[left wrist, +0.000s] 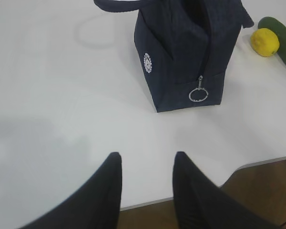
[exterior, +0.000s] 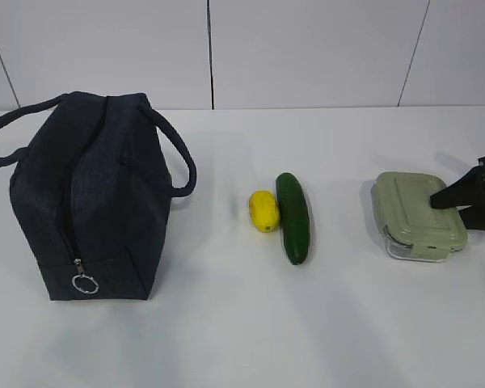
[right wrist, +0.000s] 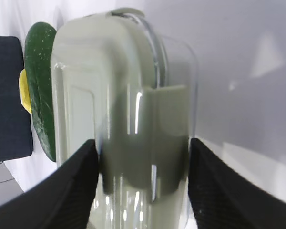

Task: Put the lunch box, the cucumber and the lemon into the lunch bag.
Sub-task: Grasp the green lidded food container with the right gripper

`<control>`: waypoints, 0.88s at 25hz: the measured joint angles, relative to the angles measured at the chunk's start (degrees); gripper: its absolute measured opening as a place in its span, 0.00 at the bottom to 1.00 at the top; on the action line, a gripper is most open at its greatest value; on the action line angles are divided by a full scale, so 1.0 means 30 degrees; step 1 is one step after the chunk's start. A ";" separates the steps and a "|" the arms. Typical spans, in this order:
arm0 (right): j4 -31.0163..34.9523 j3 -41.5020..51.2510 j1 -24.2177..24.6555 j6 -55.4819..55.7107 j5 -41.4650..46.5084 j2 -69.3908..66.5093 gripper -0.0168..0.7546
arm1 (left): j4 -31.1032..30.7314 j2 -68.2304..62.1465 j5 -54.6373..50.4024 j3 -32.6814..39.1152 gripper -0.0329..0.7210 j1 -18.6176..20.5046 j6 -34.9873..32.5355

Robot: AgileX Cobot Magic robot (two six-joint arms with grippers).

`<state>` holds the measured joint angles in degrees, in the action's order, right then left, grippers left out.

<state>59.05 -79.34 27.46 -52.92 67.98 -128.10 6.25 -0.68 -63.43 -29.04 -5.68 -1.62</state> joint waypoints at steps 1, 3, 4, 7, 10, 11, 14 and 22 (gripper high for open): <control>-0.0044 0.0000 -0.0099 0.0000 0.0036 0.0000 0.58 | 0.0000 0.0000 0.0000 0.0000 0.36 0.0000 0.0000; -0.0124 0.0000 -0.0299 0.0000 0.0100 0.0000 0.58 | 0.0000 0.0000 0.0000 0.0000 0.36 0.0000 0.0000; -0.0124 0.0000 -0.0377 0.0000 0.0146 -0.0041 0.58 | 0.0000 0.0000 0.0000 0.0000 0.36 0.0000 0.0000; -0.0124 0.0000 -0.0419 0.0000 0.0332 -0.0161 0.56 | 0.0000 0.0000 0.0000 0.0000 0.36 0.0000 0.0000; -0.0091 0.0000 -0.0419 0.0000 0.0453 -0.0203 0.54 | 0.0000 0.0000 0.0000 0.0000 0.36 0.0000 0.0000; -0.0056 0.0000 -0.0419 0.0000 0.0498 -0.0235 0.54 | 0.0000 0.0000 0.0000 0.0000 0.36 0.0000 0.0000; -0.0021 0.0000 -0.0419 0.0041 0.0537 -0.0235 0.53 | 0.0000 0.0000 0.0000 0.0000 0.36 0.0000 0.0000; -0.0021 0.0000 -0.0419 0.0041 0.0537 -0.0235 0.52 | 0.0000 0.0000 0.0000 0.0000 0.36 0.0000 0.0000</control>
<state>58.99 -79.34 26.20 -52.79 69.59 -128.80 6.25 -0.68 -63.43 -29.04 -5.68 -1.62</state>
